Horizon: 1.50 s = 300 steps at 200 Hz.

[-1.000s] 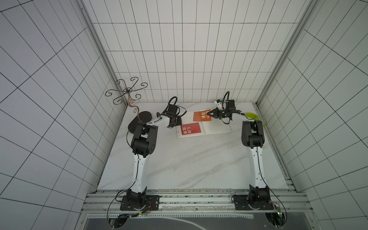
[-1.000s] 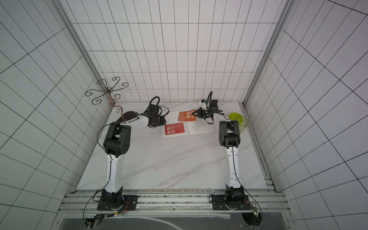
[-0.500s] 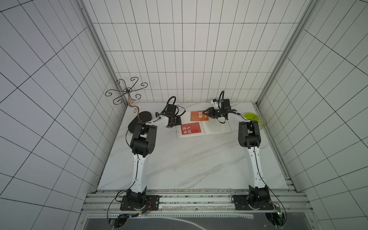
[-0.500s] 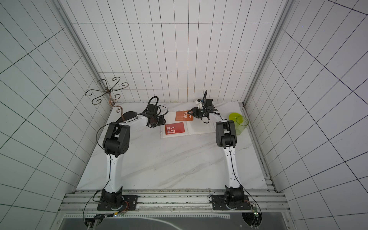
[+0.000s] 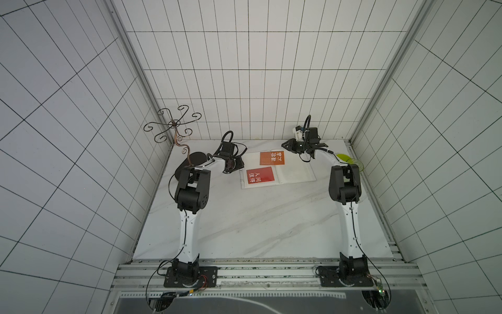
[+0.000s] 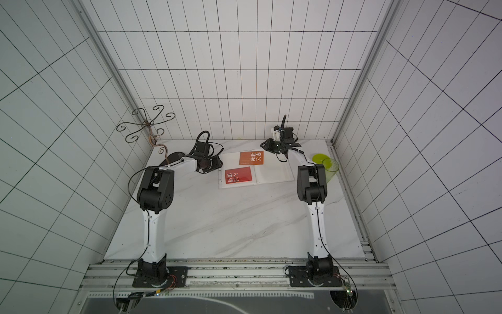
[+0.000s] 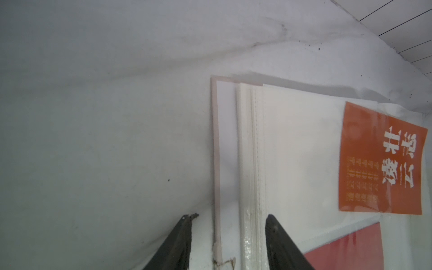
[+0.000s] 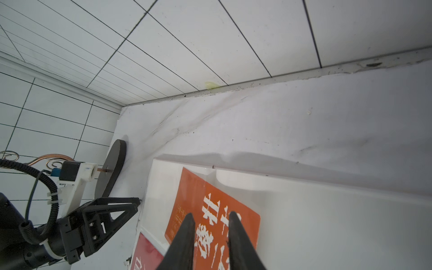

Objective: Place the photos into the photo albums
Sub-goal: Insert the photo into the photo album.

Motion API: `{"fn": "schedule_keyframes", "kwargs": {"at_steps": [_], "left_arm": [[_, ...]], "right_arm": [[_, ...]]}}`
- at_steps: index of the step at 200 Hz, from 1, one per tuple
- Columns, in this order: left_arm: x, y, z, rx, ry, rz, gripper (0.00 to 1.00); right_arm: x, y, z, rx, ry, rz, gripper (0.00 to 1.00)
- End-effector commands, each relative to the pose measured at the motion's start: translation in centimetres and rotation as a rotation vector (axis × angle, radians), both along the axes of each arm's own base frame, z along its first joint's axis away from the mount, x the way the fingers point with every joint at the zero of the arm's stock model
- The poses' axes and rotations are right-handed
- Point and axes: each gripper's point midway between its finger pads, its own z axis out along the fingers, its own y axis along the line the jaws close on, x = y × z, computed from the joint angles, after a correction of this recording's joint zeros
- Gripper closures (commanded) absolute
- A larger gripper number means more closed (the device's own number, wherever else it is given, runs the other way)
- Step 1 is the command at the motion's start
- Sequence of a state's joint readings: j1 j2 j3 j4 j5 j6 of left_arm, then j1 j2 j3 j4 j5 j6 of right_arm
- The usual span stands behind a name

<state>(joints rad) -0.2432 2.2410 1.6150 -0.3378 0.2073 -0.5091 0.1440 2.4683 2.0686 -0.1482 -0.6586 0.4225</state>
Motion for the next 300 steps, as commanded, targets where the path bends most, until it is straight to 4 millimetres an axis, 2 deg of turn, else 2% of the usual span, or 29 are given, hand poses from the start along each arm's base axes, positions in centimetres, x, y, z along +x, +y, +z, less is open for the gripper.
{"fn": "schedule_keyframes", "kwargs": {"at_steps": [1,52,112,138,235,300], "left_arm": [[-4.3,1.1,-6.4,0.026,0.222,0.027,0.48],[-4.2,1.1,-6.3,0.017,0.221,0.030,0.48],[-4.3,1.0,-6.6,0.012,0.229,0.030,0.48],[-4.6,1.0,-7.2,0.006,0.244,0.031,0.48],[-4.8,0.6,-8.0,-0.017,0.262,0.029,0.48],[-5.1,0.3,-8.2,-0.042,0.275,0.035,0.48]], "right_arm": [[-0.3,-0.7,-2.2,-0.036,0.055,-0.027,0.74],[-0.2,-1.1,-3.8,-0.072,0.092,-0.063,0.74],[-0.5,0.3,-5.4,-0.063,0.120,-0.027,0.76],[-0.6,0.7,-6.0,-0.053,0.121,-0.011,0.82],[-0.8,5.2,-5.4,0.018,0.072,0.104,0.84],[-1.6,9.3,-4.8,0.116,0.071,0.163,0.77]]}}
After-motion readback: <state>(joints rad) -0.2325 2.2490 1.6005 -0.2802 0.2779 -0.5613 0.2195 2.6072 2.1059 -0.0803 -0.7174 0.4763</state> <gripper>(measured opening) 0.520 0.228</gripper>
